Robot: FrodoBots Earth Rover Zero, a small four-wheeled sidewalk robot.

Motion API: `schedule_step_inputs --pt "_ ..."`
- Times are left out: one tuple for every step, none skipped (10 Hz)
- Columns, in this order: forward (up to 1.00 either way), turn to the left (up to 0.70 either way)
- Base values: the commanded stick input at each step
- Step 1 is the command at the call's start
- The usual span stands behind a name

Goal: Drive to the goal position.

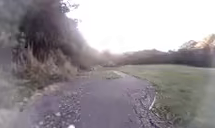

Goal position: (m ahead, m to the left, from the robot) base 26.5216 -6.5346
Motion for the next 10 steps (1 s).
schedule_step_inputs --pt "0.7 -0.04" --pt "0.7 0.0" --pt "0.7 0.0" --pt "0.7 0.0" --pt "0.7 0.0" --pt "0.7 0.0" --pt "0.7 -0.08" --pt "0.7 -0.14" --pt "0.7 -0.14" --pt "0.7 -0.14"
